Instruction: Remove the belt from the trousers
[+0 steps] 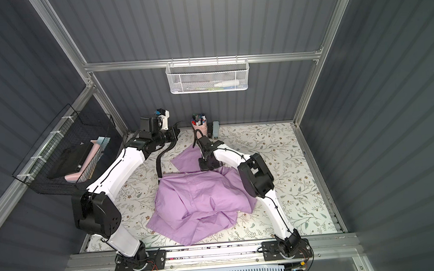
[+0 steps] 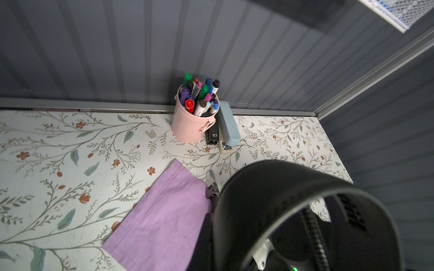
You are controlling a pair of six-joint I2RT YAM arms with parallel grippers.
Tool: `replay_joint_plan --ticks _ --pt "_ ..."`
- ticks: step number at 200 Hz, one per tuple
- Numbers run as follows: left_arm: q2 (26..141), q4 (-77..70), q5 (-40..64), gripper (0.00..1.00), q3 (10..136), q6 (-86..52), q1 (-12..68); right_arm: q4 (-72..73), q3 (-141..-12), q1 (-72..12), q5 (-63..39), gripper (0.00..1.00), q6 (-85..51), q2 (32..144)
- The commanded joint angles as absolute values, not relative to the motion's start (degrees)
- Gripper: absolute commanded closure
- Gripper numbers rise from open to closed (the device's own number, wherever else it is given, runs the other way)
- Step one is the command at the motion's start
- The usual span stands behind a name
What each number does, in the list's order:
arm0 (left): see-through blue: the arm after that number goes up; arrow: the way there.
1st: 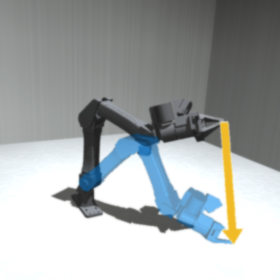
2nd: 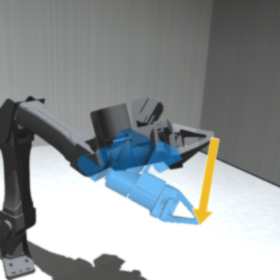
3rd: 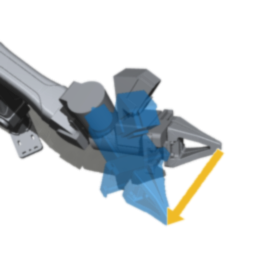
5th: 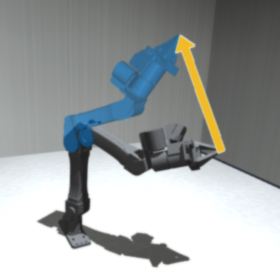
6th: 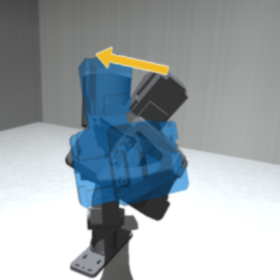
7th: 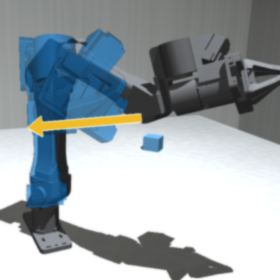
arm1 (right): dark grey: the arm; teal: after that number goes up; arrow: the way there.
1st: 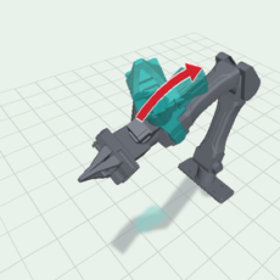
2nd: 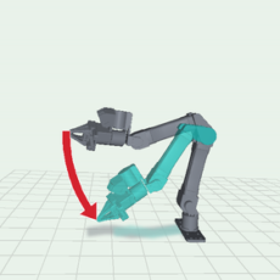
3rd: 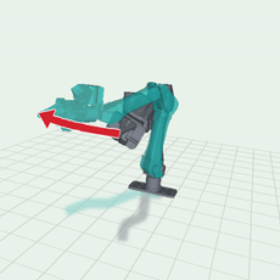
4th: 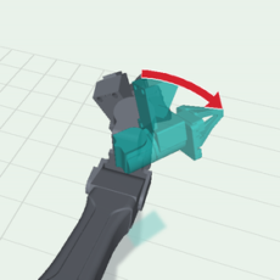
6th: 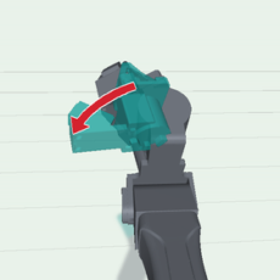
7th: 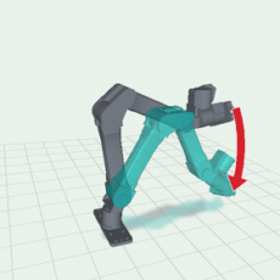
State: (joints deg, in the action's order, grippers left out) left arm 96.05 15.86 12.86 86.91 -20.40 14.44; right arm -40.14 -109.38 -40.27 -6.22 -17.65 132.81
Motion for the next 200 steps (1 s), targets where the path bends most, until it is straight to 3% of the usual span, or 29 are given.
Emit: replay_joint_plan --ticks 1,26,55,85,95,116,139,165,200 --pt "94.25 16.0 16.44 0.9 85.42 -27.89 10.2 -39.3 -105.33 -40.23 6.69 1.0 -17.19 123.34" --pt "99.04 16.02 23.51 0.86 86.92 -36.1 4.56 -27.56 -96.95 -35.98 16.44 1.0 -9.72 109.94" --pt "105.44 20.8 27.68 0.7 93.41 -37.48 2.99 -17.44 -95.68 -29.28 14.47 1.0 0.13 100.65" --pt "109.11 30.72 29.52 0.15 105.42 -27.44 5.67 -14.37 -96.89 -28.31 7.44 1.0 11.1 96.16" --pt "108.79 34.37 28.53 0.01 108.53 -21.07 8.11 -13.61 -96.11 -28.42 4.57 1.0 12.89 95.11" --pt "104.16 26.32 27.66 0.01 104.76 -15.46 12.37 -11.34 -93.57 -28.64 -2.23 1.0 14.84 92.9" --pt "101.27 13.78 35.71 0.05 100.45 -19.9 14.11 -5.99 -89.84 -29.05 -6.02 1.0 12.4 90.58" --pt "98.53 12.51 30.98 0.04 96.62 -11.39 21.39 -4.73 -92.07 -30.01 -7.3 1.0 6.46 90.83" --pt "95.73 -2.41 30.77 0.05 85.46 -18.19 23.64 0.67 -90.07 -32.72 -11.83 1.0 3.44 89.71"
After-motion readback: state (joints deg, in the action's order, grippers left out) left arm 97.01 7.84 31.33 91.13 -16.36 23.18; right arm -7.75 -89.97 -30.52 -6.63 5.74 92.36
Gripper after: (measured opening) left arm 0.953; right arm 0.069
